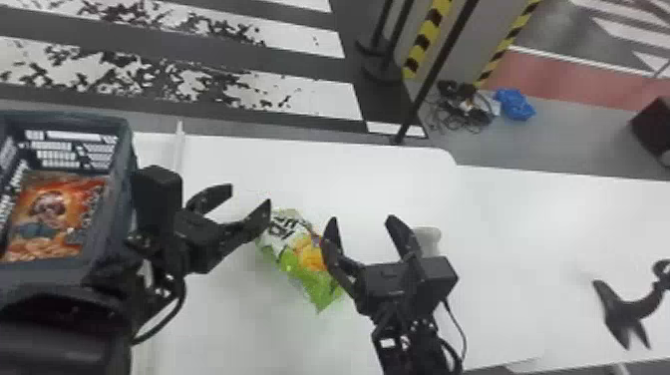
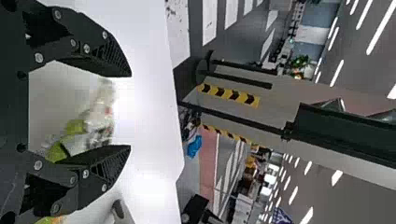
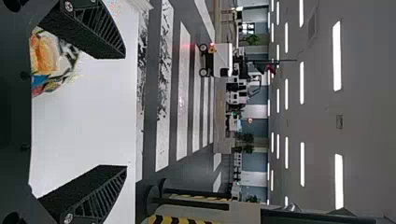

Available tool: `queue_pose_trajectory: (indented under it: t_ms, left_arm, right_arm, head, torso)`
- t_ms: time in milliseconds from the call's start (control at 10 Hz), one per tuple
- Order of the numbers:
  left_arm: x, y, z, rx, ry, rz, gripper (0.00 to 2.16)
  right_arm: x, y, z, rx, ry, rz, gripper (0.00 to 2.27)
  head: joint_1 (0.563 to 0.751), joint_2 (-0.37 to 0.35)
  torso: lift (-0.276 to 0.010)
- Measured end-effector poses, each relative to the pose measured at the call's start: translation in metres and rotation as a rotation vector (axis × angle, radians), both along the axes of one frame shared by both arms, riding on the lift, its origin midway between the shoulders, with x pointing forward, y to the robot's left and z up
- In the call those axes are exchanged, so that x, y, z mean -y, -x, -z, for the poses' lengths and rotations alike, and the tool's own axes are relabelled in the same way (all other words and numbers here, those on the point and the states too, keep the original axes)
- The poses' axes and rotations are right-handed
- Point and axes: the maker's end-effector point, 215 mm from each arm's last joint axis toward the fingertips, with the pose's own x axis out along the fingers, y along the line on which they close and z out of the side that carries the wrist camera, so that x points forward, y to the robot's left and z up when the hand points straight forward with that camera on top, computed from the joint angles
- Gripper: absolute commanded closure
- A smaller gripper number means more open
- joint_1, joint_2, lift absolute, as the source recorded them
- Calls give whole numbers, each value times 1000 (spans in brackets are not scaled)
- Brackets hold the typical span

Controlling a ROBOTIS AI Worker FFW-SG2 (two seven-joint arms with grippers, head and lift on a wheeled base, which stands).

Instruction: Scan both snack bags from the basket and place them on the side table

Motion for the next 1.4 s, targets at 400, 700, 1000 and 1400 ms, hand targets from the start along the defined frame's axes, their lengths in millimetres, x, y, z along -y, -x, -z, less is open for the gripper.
queue_pose_trajectory:
  t_ms: [400,700,1000,1400]
  left_arm:
    - [-85,-13,-36,129,-142,-190,66]
    - [-164,-9,-85,317,-221,-373,63]
    - [-224,12,-113,394,-109,-473,60]
    - [-237,28,-108,383,-94,-483,60]
  right_arm:
    - [-3,4,19,-73,0,-9,56]
    - [-5,10,52,-200,-1,-27,56]
    - [-9,17,90,-366,-42,-48,56]
    - [-1,24,123,-565,-175,-82,56]
  head:
    - [695,-160]
    - [695,-44]
    - [695,31]
    - [695,47]
  torso:
    - [-75]
    - [-75]
    - [-75]
    - [-75]
